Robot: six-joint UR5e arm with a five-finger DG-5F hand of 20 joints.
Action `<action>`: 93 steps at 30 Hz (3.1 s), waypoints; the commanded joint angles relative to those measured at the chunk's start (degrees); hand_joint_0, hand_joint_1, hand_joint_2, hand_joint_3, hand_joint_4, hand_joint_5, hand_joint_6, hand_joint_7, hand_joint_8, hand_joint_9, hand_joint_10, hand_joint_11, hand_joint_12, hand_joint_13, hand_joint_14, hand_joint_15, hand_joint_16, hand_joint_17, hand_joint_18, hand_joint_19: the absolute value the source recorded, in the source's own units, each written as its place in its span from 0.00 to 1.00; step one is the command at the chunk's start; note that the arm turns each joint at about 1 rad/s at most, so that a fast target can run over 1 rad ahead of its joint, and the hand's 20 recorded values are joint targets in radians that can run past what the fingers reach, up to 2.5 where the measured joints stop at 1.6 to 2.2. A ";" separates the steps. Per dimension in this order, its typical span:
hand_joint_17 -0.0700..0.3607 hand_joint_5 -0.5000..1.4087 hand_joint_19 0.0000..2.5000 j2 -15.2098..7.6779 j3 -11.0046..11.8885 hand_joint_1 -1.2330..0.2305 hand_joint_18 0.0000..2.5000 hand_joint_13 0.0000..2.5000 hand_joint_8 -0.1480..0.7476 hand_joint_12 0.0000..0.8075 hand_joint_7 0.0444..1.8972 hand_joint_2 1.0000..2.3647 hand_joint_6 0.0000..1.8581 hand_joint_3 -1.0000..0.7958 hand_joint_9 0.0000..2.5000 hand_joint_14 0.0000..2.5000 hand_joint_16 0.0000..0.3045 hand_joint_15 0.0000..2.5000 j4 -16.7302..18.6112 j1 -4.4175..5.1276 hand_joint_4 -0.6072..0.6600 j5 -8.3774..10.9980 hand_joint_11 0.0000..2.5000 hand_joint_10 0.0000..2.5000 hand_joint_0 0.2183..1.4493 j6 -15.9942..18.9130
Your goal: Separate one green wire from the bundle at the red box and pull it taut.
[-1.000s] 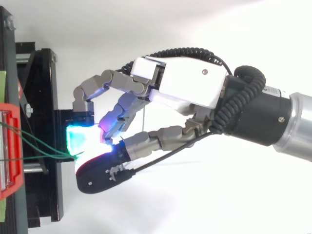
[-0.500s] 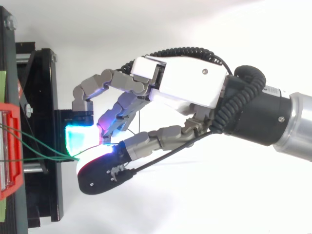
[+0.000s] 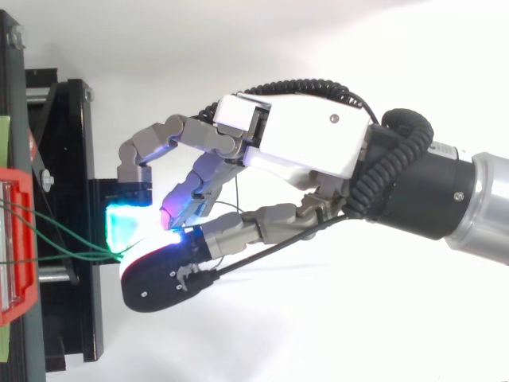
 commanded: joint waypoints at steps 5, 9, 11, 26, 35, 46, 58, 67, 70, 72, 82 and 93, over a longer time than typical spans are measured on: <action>0.41 0.18 0.24 0.00 0.02 0.41 0.36 0.38 0.46 0.44 0.60 0.01 0.46 0.41 0.43 0.01 0.16 0.19 0.00 0.00 0.52 -0.09 0.32 0.01 0.30 0.36; 0.41 0.17 0.23 0.00 0.02 0.30 0.35 0.38 0.46 0.44 0.57 0.01 0.48 0.42 0.41 0.01 0.16 0.19 -0.09 -0.09 0.53 -0.18 0.32 0.01 0.32 0.54; 0.41 0.16 0.22 0.00 0.02 0.26 0.35 0.37 0.44 0.43 0.56 0.01 0.49 0.38 0.40 0.01 0.15 0.19 -0.09 -0.09 0.51 -0.18 0.33 0.01 0.35 0.54; 0.40 0.19 0.23 0.00 0.02 0.40 0.36 0.39 0.46 0.43 0.61 0.00 0.48 0.31 0.45 0.01 0.15 0.19 -0.88 0.00 0.54 -0.18 0.34 0.01 0.31 1.24; 0.42 0.18 0.25 0.00 0.11 0.53 0.36 0.38 0.48 0.45 0.60 0.01 0.48 0.39 0.44 0.01 0.16 0.20 -0.88 0.00 0.55 -0.18 0.34 0.01 0.30 1.68; 0.41 0.17 0.23 0.44 0.55 0.29 0.35 0.37 0.46 0.43 0.57 0.01 0.49 0.38 0.42 0.01 0.16 0.19 -1.58 0.00 0.54 -0.18 0.35 0.01 0.33 1.77; 0.40 0.19 0.22 0.53 0.72 0.37 0.37 0.40 0.45 0.42 0.58 0.00 0.48 0.28 0.46 0.01 0.15 0.19 -2.46 0.00 0.56 -0.18 0.35 0.01 0.29 1.86; 0.39 0.20 0.23 0.53 0.63 0.45 0.37 0.40 0.45 0.42 0.63 0.00 0.47 0.28 0.48 0.01 0.15 0.20 -2.55 0.00 0.54 -0.18 0.34 0.01 0.30 1.86; 0.40 0.19 0.24 0.53 0.63 0.38 0.37 0.40 0.46 0.43 0.61 0.01 0.48 0.32 0.46 0.01 0.15 0.20 -2.55 0.00 0.55 -0.26 0.35 0.01 0.32 1.94; 0.40 0.18 0.24 0.53 0.63 0.34 0.37 0.39 0.46 0.43 0.60 0.01 0.48 0.34 0.46 0.01 0.15 0.20 -2.55 0.00 0.55 -0.26 0.35 0.01 0.33 1.94; 0.43 0.19 0.23 0.53 0.63 0.47 0.38 0.40 0.48 0.47 0.57 0.00 0.48 0.28 0.46 0.01 0.17 0.20 -2.72 0.00 0.57 -0.18 0.34 0.01 0.23 2.12; 0.41 0.17 0.23 0.44 0.63 0.30 0.36 0.39 0.46 0.44 0.58 0.00 0.48 0.28 0.44 0.01 0.16 0.20 -2.72 0.00 0.56 -0.09 0.36 0.01 0.30 2.12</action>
